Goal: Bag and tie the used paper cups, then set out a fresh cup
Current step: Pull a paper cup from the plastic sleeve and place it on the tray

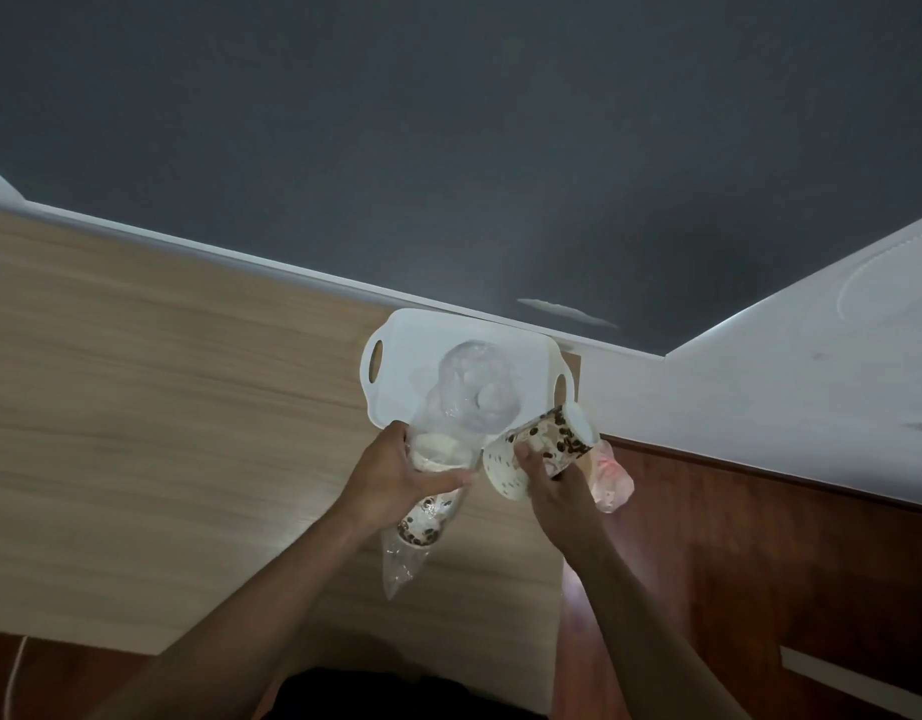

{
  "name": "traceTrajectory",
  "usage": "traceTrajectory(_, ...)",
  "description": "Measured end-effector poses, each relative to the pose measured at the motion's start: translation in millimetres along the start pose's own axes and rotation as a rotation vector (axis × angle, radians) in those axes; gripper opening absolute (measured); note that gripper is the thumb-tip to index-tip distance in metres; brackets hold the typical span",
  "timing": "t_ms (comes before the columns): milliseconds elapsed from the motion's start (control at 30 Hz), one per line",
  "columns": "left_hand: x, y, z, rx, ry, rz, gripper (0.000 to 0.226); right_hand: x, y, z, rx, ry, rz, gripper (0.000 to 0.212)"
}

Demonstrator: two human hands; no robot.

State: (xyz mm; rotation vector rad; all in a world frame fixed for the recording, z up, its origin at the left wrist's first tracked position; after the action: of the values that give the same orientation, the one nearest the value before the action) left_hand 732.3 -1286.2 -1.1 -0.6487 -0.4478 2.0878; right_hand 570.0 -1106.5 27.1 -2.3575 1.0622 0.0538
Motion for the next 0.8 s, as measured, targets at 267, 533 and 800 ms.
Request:
traceTrajectory(267,-29.1,-0.3,-12.1,-0.032,-0.028,0.034,0.068,-9.2,61.9,-10.5,-0.082,-0.150,0.184,0.072)
traceTrajectory(533,-35.0,-12.2,-5.7,0.007,-0.042,0.053,0.068,0.9,82.3,1.3,0.013,-0.271,0.113,0.076)
traceTrajectory(800,-39.5,-11.9,-21.6,0.038,0.030,0.051,0.075,-20.3,54.7,-25.7,0.028,-0.145,0.143,0.042)
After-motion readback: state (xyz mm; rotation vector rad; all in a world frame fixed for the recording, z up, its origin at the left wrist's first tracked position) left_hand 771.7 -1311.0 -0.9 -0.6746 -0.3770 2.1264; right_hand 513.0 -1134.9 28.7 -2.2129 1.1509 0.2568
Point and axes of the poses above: each hand's wrist, its own y-axis towards the middle knuckle, its own x-axis out of the palm, z = x × y, the point moved 10 cm from there along y, towards the middle knuckle
